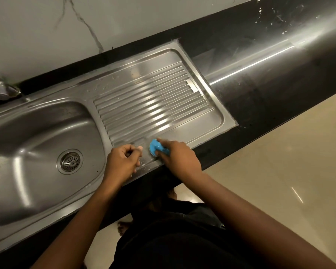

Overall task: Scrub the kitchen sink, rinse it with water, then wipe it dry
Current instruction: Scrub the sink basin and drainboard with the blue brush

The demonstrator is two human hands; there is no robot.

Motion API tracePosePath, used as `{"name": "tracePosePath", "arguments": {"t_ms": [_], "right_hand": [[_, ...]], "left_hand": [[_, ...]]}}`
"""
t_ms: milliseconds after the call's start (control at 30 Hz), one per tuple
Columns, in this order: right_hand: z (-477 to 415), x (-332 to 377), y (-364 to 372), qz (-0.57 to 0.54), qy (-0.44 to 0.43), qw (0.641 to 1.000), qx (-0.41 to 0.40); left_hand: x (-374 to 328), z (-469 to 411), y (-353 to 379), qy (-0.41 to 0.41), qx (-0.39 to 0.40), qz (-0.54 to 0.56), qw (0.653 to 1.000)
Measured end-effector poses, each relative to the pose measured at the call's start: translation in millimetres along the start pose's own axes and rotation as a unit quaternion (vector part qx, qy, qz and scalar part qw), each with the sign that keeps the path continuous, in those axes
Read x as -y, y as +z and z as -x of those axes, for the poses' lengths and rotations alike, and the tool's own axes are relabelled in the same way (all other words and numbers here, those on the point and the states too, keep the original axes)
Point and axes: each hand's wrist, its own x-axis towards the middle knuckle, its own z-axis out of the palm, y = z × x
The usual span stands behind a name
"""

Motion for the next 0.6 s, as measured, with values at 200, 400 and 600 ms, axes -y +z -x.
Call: {"name": "tracePosePath", "arguments": {"t_ms": [200, 400, 600], "right_hand": [[-14.4, -73.1, -72.0, 0.017, 0.084, 0.994, -0.066], [-32.7, -95.3, -99.8, -0.029, 0.133, 0.984, -0.115], [-24.0, 3.6, 12.4, 0.021, -0.035, 0.999, 0.03]], "left_hand": [[-0.7, -6.2, -2.2, -0.005, -0.012, 0.001, 1.0], [0.8, -4.8, -2.9, -0.006, -0.023, -0.002, 1.0], [-0.7, -3.7, -5.7, -0.002, -0.047, 0.003, 0.999]]}}
